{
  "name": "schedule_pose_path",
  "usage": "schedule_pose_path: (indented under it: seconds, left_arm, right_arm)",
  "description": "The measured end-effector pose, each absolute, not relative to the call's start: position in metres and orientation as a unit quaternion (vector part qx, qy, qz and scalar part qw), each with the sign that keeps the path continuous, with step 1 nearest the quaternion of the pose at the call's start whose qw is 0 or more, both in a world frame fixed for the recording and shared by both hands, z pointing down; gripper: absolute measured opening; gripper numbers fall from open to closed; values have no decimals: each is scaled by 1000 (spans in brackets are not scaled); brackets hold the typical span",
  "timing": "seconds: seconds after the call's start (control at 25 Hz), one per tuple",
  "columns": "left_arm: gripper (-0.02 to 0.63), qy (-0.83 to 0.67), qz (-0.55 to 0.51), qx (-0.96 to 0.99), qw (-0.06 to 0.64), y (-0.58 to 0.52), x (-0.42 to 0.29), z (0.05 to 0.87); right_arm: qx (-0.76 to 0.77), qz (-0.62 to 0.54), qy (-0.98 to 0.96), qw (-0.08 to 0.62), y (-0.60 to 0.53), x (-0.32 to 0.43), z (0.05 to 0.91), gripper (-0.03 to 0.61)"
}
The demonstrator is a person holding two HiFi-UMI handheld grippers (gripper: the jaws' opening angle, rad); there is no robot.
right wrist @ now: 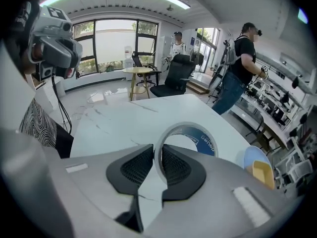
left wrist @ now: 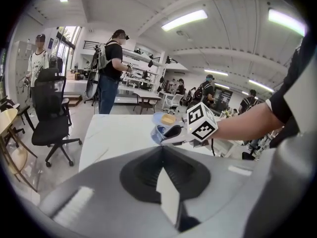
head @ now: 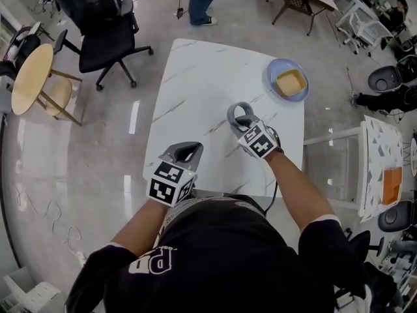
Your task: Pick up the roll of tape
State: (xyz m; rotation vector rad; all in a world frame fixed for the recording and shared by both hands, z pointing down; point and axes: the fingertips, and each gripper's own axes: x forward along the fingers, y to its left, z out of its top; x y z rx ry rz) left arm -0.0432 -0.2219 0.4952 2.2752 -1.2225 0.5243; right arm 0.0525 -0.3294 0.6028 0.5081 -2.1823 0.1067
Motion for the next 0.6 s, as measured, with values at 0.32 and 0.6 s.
schedule_pose_path:
  seconds: [0.32, 0.6]
  left_arm:
    - [55, -436, 197, 845, 240, -231, -25, 491]
    - [55, -430, 197, 851, 229, -237, -16, 488]
  right_arm:
    - [250, 66, -898, 356, -311, 63, 552, 54]
    - [290, 91, -909, 286, -294, 73, 511, 54]
